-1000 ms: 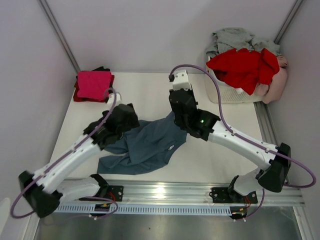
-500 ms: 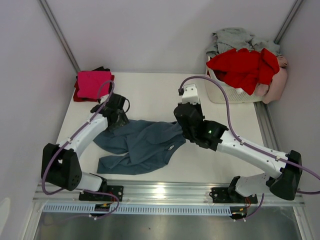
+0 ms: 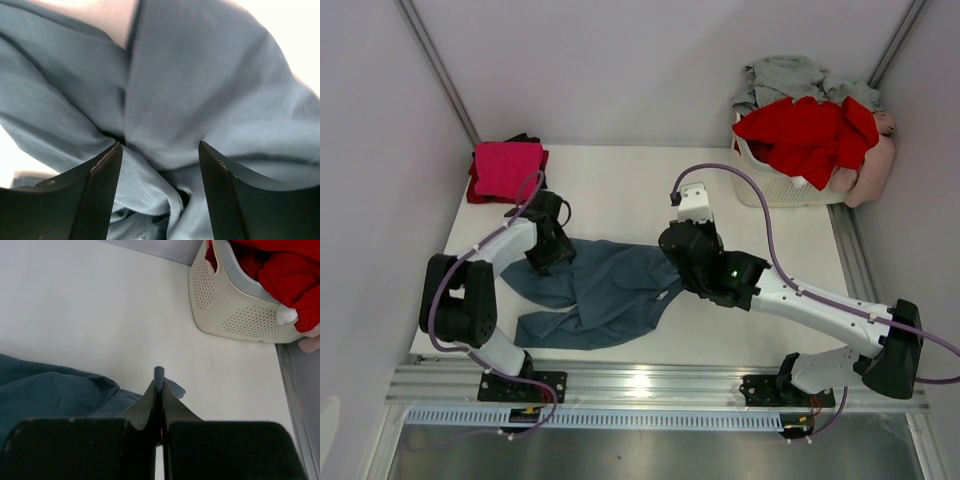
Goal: Fold and stack the t-shirts
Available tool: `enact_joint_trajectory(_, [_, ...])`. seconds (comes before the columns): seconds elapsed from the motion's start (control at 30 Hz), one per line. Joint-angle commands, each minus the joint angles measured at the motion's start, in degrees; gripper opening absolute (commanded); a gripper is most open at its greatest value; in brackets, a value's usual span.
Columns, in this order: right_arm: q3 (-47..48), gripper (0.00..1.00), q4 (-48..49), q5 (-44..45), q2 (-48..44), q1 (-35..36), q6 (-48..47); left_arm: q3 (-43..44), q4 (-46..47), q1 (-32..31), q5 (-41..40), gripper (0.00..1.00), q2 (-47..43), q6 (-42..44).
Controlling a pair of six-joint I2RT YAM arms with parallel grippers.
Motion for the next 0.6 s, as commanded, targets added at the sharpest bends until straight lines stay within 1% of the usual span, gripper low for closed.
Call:
enact_joint_trajectory(0.0, [-0.38, 0.0, -0.22, 1.03, -2.2, 0.62, 2.81, 0.06, 2.49, 3.86, 1.91, 0.66, 0.95, 0.29])
enact_joint_trajectory(0.07, [-0.73, 0.0, -0.31, 1.03, -2.29, 0.8, 3.16, 1.11, 2.14, 5.26, 2.26, 0.65, 2.88, 0.38])
enact_joint_trajectory(0.1, [-1.08, 0.0, -0.31, 1.03, -2.38, 0.97, 3.25, 1.11, 2.49, 6.75, 3.66, 0.64, 3.32, 0.38])
enact_joint_trajectory(0.2, [-1.52, 0.0, -0.31, 0.86, -2.64, 0.98, 3.86, 0.06, 4.33, 8.86, 5.43, 0.63, 2.72, 0.55])
enact_joint_trajectory(0.27, [-1.87, 0.0, -0.23, 0.69, -2.56, 1.06, 4.22, -0.29, 5.12, 9.05, 5.78, 0.62, 2.27, 1.17])
enact_joint_trajectory(0.33, [-2.05, 0.0, 0.12, 0.68, -2.29, 1.06, 4.22, 0.41, 4.87, 9.05, 5.87, 0.59, 3.32, 1.43])
enact_joint_trajectory(0.37, [-1.96, 0.0, 0.21, 0.6, -2.12, 1.06, 4.13, 0.5, 4.86, 9.05, 6.04, 0.51, 3.76, 1.87])
enact_joint_trajectory(0.4, [-1.87, 0.0, 0.3, 0.6, -2.12, 1.15, 4.04, 0.5, 5.04, 9.05, 6.48, 0.44, 4.29, 2.05])
enact_joint_trajectory(0.47, [-1.61, 0.0, 0.83, 0.59, -1.59, 1.15, 3.69, 0.24, 5.74, 9.05, 7.8, 0.25, 5.17, 2.22])
enact_joint_trajectory(0.5, [-1.61, 0.0, 1.0, 0.6, -1.5, 1.06, 3.43, 0.15, 5.83, 9.05, 7.98, 0.01, 5.35, 2.23])
enact_joint_trajectory(0.57, [-1.43, 0.0, 1.53, 0.86, -1.15, 1.15, 2.81, 0.32, 5.57, 9.05, 7.8, 0.01, 4.91, 2.14])
